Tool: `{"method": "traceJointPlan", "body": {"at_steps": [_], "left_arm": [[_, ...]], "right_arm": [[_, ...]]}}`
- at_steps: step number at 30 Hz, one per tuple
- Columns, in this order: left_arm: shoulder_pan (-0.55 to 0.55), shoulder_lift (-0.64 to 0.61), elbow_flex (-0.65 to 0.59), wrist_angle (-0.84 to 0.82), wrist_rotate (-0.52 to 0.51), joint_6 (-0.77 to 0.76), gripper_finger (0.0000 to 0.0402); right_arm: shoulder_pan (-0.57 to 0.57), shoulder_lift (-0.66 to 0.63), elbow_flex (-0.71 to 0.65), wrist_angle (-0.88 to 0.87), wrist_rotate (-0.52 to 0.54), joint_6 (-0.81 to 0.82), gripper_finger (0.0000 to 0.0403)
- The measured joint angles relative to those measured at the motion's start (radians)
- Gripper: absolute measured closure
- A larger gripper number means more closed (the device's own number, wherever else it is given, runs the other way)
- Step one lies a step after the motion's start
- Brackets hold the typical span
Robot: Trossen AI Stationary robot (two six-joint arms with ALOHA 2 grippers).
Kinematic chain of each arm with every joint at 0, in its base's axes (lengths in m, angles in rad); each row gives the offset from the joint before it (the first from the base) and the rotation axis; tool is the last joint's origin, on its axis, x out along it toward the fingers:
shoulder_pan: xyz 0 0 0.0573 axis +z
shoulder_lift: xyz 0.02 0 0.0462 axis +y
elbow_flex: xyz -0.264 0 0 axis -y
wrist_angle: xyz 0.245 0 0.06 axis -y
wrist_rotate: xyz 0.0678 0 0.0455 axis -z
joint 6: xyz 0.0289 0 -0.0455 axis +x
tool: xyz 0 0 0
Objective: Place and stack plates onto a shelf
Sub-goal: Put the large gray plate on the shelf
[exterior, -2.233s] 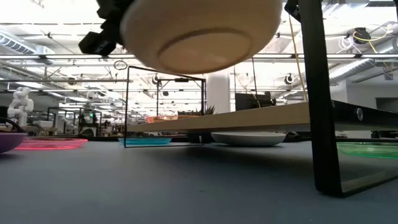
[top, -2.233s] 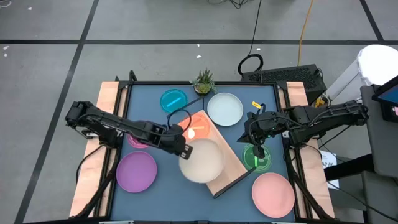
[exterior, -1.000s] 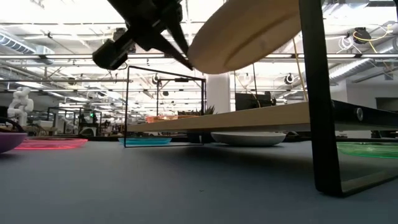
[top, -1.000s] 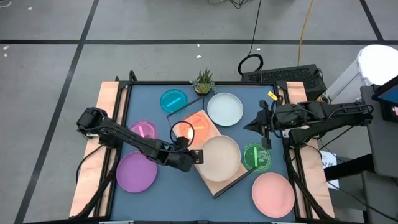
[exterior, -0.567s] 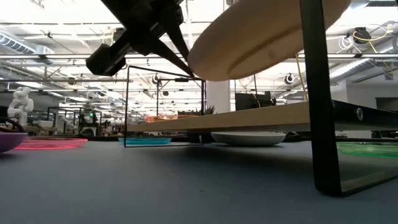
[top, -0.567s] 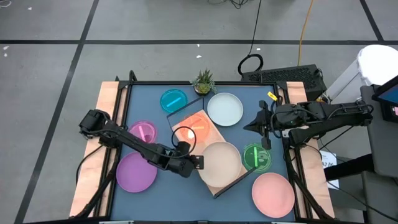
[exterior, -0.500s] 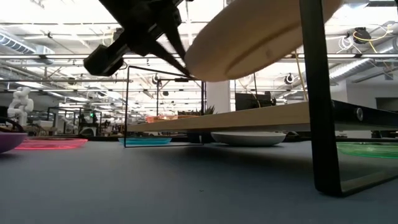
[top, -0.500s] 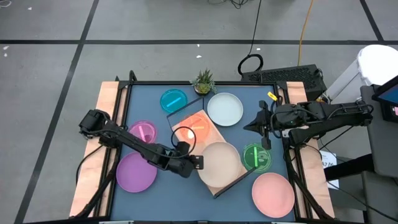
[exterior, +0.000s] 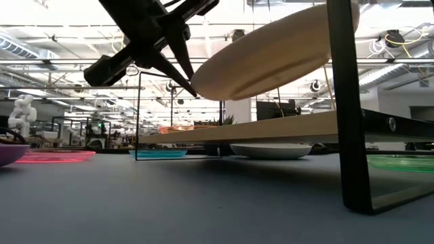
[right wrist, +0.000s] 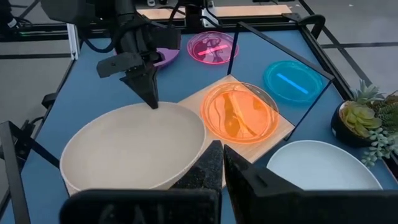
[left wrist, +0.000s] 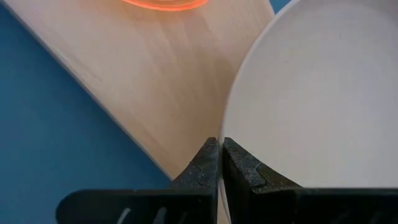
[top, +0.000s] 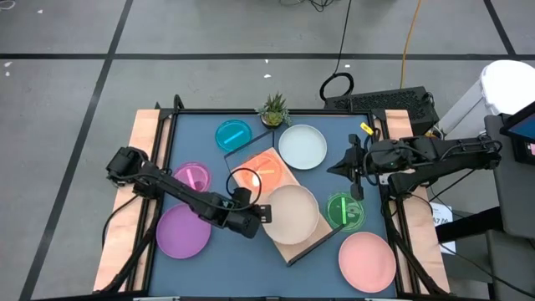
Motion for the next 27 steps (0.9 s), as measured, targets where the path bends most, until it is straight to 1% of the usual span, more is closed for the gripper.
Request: {"method": "traceJointPlan", "body": {"at_steps": [7, 10, 12, 23, 27], "left_arm": [[0.000, 0.000, -0.015, 0.009, -0.003, 0.080, 0.0384], [0.000, 0.000, -0.033, 0.007, -0.003, 0.076, 0.0383], [0.000, 0.000, -0.039, 0.007, -0.003, 0.076, 0.0383], [0.000, 0.000, -0.039, 0.009, -0.016, 0.109, 0.0381], [0.001, 0.032, -0.040, 0.033, -0.020, 0.115, 0.0381]], "right_arm": [[0.000, 0.000, 0.000, 0.000, 0.001, -0.020, 0.0403], [0.000, 0.000, 0.000, 0.000, 0.006, -0.030, 0.0403], [0.000, 0.000, 0.000, 0.000, 0.027, -0.030, 0.0403], [0.000, 0.000, 0.000, 0.000, 0.030, -0.034, 0.0403], [0.000, 0.000, 0.000, 0.000, 0.031, -0.036, 0.0403]]}}
